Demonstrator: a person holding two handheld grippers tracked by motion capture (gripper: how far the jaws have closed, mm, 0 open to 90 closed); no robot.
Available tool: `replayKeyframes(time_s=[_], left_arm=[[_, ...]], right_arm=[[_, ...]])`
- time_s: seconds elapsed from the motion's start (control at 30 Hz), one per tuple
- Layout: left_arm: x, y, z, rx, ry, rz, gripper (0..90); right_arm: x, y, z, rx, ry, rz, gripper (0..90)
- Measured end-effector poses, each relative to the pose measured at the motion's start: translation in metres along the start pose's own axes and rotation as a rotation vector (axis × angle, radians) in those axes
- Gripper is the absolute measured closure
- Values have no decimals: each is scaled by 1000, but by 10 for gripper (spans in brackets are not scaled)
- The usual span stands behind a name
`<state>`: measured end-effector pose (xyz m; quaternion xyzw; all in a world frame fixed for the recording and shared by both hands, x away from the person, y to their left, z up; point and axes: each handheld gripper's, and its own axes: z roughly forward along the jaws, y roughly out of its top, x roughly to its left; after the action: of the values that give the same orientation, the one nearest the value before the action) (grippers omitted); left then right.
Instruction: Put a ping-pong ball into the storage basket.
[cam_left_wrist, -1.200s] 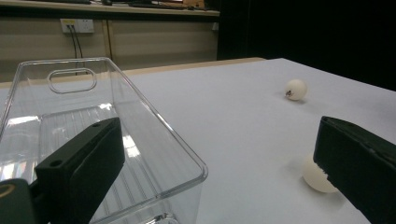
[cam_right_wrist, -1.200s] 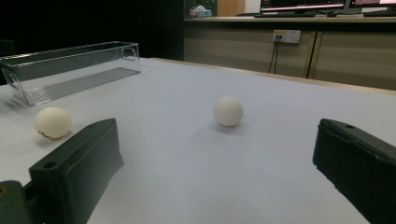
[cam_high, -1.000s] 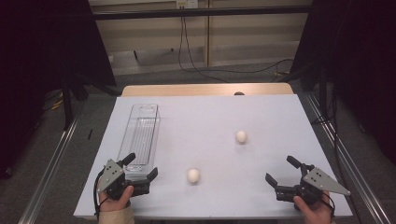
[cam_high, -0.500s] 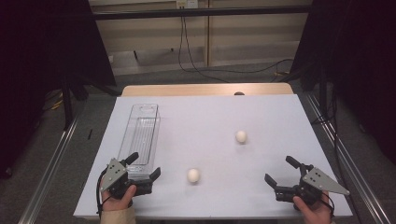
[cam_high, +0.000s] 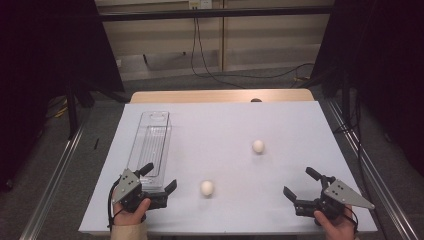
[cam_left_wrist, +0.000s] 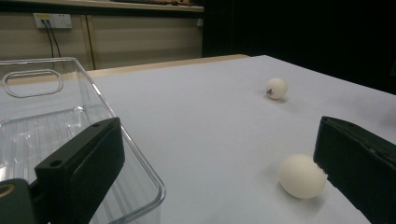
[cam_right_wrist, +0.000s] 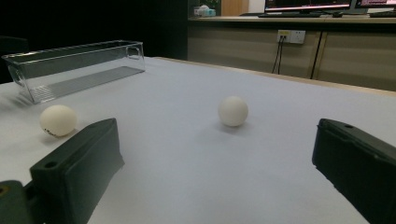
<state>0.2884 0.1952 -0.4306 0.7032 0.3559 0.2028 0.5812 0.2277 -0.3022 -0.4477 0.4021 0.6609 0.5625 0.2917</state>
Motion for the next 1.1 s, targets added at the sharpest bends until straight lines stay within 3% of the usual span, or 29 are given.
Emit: replayKeyframes(time_s=[1.1], left_arm=[[-13, 3, 15, 30, -55, 12, 20]], right_arm=[[1, 0, 1, 3, 12, -13, 11]])
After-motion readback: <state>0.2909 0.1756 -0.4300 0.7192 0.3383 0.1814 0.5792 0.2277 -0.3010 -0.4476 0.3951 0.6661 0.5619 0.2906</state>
